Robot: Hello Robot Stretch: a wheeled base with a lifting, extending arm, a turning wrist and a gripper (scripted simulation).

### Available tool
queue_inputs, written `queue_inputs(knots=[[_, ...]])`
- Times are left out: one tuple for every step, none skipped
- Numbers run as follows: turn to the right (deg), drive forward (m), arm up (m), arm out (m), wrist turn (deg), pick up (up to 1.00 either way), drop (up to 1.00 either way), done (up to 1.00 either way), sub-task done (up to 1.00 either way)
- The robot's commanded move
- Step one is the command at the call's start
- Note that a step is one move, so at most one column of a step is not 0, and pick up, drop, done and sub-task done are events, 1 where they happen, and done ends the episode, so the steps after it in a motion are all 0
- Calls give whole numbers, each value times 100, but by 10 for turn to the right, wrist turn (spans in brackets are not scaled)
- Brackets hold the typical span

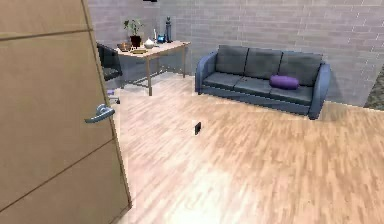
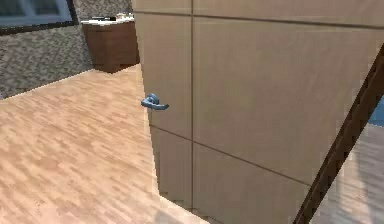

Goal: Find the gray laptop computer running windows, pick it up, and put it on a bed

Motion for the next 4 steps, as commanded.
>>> queue_inputs(knots=[[-30, 0, 0, 0, 0, 0, 0, 0, 0], [120, 0, 0, 0, 0, 0, 0, 0, 0], [0, 95, 0, 0, 0, 0, 0, 0, 0], [-210, 0, 0, 0, 0, 0, 0, 0, 0]])
